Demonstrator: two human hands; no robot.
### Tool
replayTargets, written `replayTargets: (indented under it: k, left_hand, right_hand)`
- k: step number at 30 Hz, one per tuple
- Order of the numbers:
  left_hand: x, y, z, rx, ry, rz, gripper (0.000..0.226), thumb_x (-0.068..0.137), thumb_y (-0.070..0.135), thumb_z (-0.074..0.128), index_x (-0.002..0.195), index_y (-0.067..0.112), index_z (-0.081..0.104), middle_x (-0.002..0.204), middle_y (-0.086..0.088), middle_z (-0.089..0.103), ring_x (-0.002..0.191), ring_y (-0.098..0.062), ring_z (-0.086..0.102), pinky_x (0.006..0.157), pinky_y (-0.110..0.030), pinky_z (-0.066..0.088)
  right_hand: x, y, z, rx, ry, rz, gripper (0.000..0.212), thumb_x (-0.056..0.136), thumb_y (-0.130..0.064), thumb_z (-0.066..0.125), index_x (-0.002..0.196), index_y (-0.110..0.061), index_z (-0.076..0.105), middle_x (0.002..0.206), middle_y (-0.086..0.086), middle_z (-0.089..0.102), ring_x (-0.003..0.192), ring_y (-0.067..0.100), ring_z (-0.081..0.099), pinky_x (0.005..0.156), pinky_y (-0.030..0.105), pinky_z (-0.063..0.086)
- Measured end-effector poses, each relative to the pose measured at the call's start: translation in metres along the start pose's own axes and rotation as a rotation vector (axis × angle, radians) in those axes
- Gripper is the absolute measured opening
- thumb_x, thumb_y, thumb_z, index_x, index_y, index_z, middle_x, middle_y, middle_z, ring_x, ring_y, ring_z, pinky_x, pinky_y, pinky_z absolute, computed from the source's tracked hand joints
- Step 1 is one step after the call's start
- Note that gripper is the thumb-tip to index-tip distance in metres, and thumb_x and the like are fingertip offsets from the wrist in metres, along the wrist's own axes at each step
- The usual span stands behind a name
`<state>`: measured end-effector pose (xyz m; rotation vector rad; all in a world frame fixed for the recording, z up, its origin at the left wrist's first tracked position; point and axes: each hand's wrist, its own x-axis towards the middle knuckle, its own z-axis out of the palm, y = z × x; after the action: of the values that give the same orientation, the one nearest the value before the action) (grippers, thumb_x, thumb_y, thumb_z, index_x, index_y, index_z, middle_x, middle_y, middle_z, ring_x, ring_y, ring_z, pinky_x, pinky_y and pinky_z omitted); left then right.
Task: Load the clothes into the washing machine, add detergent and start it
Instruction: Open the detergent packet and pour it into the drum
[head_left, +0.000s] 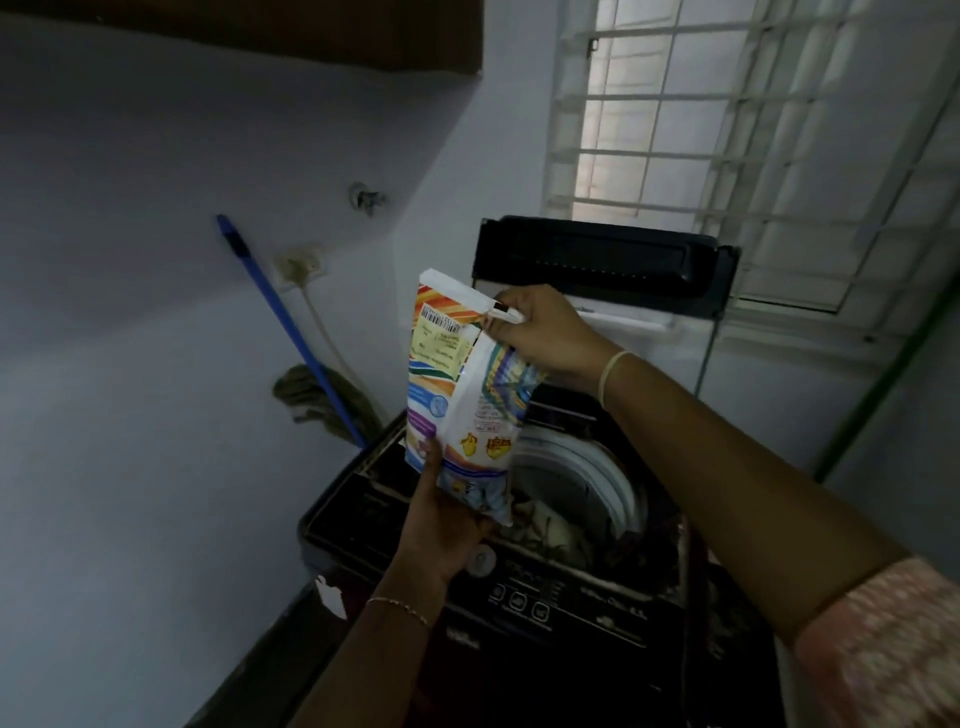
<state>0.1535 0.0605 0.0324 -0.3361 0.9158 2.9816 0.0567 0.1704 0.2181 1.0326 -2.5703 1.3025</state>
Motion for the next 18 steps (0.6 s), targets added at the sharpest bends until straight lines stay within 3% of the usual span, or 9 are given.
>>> replayTargets:
  k: [3,6,12,16,18]
  left_hand:
    - [0.013,-0.001,-0.004,0.037,-0.049,-0.031,0.081,0.058,0.049,0.084,0.127,0.013,0.060,0.121,-0.018,0.065,0.094,-0.034,0.068,0.085,-0.049,0.054]
    - [0.033,-0.004,-0.015,0.075,-0.055,-0.064,0.092,0.041,0.047,0.092,0.121,0.014,0.063,0.120,-0.017,0.066,0.096,-0.035,0.069,0.085,-0.052,0.055]
    - [0.073,-0.010,-0.030,0.128,-0.098,-0.216,0.098,0.044,0.046,0.092,0.130,0.018,0.055,0.127,-0.015,0.063,0.105,-0.036,0.066,0.090,-0.053,0.053]
    - [0.106,-0.012,-0.037,0.135,-0.055,-0.301,0.111,0.035,0.037,0.097,0.135,0.017,0.052,0.128,-0.012,0.063,0.108,-0.032,0.065,0.086,-0.045,0.056]
    - [0.119,-0.013,-0.036,0.192,-0.102,-0.346,0.096,0.046,0.036,0.093,0.132,0.018,0.053,0.124,-0.011,0.066,0.105,-0.031,0.067,0.081,-0.045,0.058]
  right_hand:
    - [-0.006,0.022,-0.007,0.009,-0.019,0.069,0.021,0.090,-0.022,0.061,0.092,-0.003,0.068,0.099,0.018,0.071,0.092,0.031,0.067,0.085,0.048,0.053]
    - [-0.012,0.050,-0.007,0.018,-0.026,0.124,0.024,0.091,-0.021,0.061,0.098,0.000,0.069,0.101,0.017,0.071,0.095,0.030,0.067,0.086,0.047,0.053]
    - [-0.018,0.101,0.001,0.060,0.026,0.249,0.028,0.092,-0.020,0.059,0.097,0.006,0.067,0.099,0.025,0.068,0.095,0.038,0.064,0.086,0.055,0.050]
    - [-0.021,0.118,-0.003,0.086,0.054,0.338,0.022,0.092,-0.015,0.059,0.103,0.001,0.069,0.105,0.017,0.071,0.096,0.029,0.067,0.088,0.046,0.053]
    - [-0.028,0.128,-0.007,0.138,0.055,0.389,0.024,0.092,-0.012,0.060,0.111,0.001,0.067,0.109,0.015,0.070,0.096,0.024,0.068,0.089,0.041,0.054]
